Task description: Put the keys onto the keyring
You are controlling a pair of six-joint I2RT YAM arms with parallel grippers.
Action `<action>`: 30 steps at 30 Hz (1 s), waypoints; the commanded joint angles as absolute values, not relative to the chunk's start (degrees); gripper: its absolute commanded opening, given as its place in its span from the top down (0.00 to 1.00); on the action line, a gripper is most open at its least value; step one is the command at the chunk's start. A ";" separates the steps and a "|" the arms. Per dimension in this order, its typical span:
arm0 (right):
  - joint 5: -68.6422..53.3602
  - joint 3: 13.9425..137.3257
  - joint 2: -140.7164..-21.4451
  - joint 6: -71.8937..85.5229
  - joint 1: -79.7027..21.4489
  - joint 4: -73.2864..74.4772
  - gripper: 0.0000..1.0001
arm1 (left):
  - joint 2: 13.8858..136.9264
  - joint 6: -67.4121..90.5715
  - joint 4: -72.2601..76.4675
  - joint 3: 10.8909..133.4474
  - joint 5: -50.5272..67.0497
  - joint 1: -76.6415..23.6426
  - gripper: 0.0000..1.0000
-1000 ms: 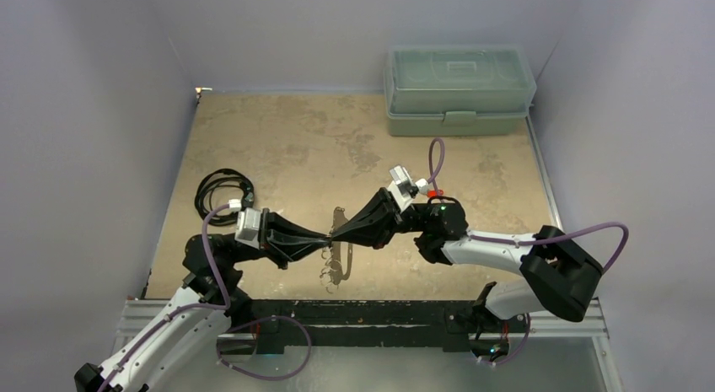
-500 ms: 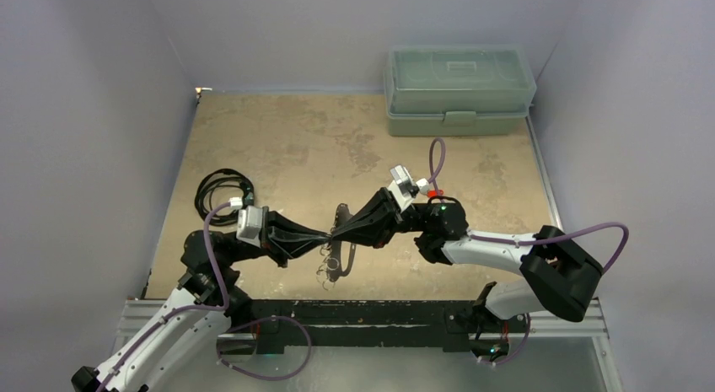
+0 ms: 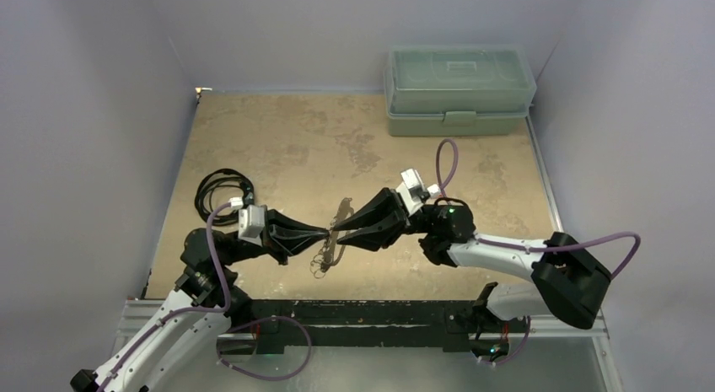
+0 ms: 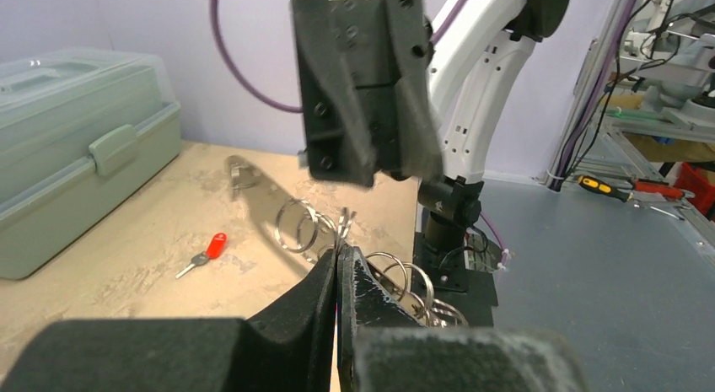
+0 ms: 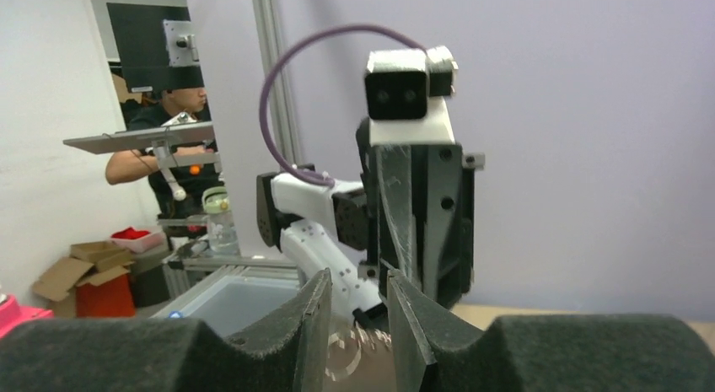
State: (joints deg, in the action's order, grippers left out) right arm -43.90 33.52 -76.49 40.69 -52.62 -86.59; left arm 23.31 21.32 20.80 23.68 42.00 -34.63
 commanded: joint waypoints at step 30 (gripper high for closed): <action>21.80 41.10 -49.46 24.69 -53.17 -10.98 0.46 | 24.41 12.49 9.43 30.19 34.89 -34.63 1.00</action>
State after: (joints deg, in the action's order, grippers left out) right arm 3.81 36.80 -48.36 20.62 -52.99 -30.28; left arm 23.29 14.33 10.55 26.70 35.83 -34.63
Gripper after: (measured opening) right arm 0.504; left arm 0.005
